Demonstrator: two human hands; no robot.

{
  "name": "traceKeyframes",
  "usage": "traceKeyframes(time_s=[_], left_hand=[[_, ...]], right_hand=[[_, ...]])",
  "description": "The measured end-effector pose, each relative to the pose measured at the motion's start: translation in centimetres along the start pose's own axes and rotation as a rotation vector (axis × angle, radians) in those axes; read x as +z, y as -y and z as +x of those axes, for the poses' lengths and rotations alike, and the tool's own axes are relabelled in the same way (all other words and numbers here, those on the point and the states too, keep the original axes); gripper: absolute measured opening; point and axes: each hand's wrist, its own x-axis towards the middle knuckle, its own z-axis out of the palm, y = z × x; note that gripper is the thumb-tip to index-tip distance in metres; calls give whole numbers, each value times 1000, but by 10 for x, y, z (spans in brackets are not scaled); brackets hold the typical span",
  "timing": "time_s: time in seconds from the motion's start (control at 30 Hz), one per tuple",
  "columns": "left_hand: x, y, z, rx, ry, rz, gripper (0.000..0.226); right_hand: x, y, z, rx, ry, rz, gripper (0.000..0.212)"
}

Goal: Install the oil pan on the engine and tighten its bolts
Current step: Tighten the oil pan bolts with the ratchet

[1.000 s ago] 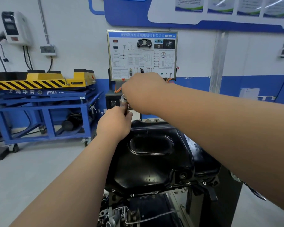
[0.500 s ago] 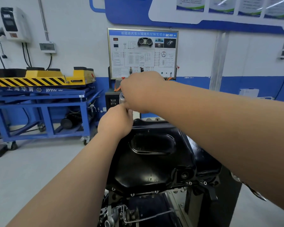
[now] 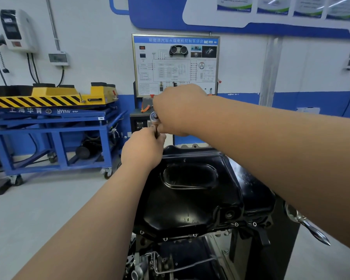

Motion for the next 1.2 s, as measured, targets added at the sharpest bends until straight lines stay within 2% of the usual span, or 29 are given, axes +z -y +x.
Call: traceKeyframes(time_s=[0.2, 0.37, 0.53, 0.63, 0.8, 0.87, 0.9, 1.0, 1.1, 1.2], left_hand=[[-3, -4, -3, 18, -14, -10, 38], [2, 1, -1, 44, -22, 24, 41], [1, 0, -1, 20, -15, 13, 42], [0, -1, -1, -18, -14, -19, 42], [0, -1, 0, -44, 0, -3, 35], [0, 0, 0, -40, 1, -2, 34], [0, 0, 0, -36, 6, -2, 32], [1, 0, 0, -7, 5, 10, 36], [1, 0, 0, -11, -3, 7, 42], [1, -1, 0, -17, 24, 6, 36]], right_hand=[[-5, 9, 3, -16, 37, 20, 22], [-2, 8, 1, -25, 4, 27, 37], [-6, 6, -1, -44, 51, 47, 30], [-11, 5, -1, -94, 59, -20, 11], [-11, 0, -2, -245, -29, -136, 19], [-10, 0, -1, -194, -43, -189, 13], [-8, -1, 1, -167, -67, -206, 21], [0, -5, -1, -85, -71, -75, 35], [8, -7, -3, -40, -56, -4, 38], [1, -6, -3, -49, -38, -12, 36]])
